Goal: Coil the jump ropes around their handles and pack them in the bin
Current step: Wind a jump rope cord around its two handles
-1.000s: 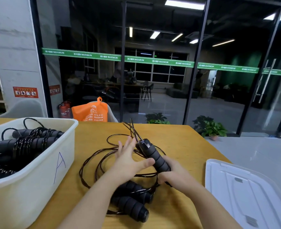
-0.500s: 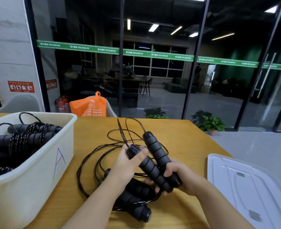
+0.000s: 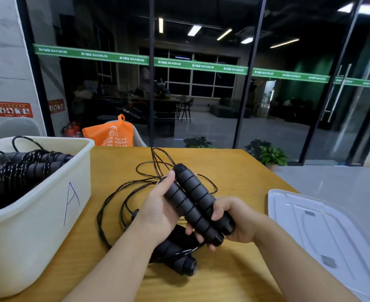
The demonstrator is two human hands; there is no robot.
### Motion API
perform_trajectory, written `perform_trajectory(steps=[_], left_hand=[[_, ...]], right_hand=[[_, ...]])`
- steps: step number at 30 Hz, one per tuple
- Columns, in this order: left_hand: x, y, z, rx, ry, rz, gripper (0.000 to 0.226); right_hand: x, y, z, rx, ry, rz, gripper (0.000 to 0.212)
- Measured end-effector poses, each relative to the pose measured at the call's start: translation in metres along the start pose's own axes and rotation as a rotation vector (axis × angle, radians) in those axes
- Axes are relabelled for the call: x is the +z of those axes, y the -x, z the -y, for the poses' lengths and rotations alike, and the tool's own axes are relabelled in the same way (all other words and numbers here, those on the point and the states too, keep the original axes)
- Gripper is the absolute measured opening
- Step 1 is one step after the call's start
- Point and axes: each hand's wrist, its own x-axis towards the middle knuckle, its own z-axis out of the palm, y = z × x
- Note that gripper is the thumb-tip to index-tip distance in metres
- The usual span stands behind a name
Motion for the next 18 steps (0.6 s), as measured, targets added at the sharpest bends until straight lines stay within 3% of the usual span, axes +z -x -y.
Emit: perform_trajectory(steps=[5,8,10,14,16,18], left_hand=[[0.003,0.000,0.001,0.012,0.095,0.036,0.058],[0.005,-0.003,0.000,0.070,0.082,-0.025,0.060],[0.005,-0.004,-0.002,0.128,0.131,-0.062,0.064],[-0.002,-0.008,-0.002,0.211,0.211,-0.175,0.051],[-0.006,-0.011,0.000,0.229,0.210,-0.243,0.042],[-0.007,-0.011,0.000,0.244,0.206,-0.289,0.040]], right_hand=[[0.004,0.003,0.004,0.024,0.006,0.034,0.070],[0.010,0.002,0.005,-0.012,0.015,-0.088,0.066],[0.015,0.002,0.009,-0.060,0.071,-0.256,0.062],[0.030,0.000,0.012,-0.214,0.628,-0.691,0.043],[0.036,-0.002,0.008,-0.286,0.986,-0.791,0.047],[0.043,-0.006,0.004,-0.283,1.233,-0.783,0.055]])
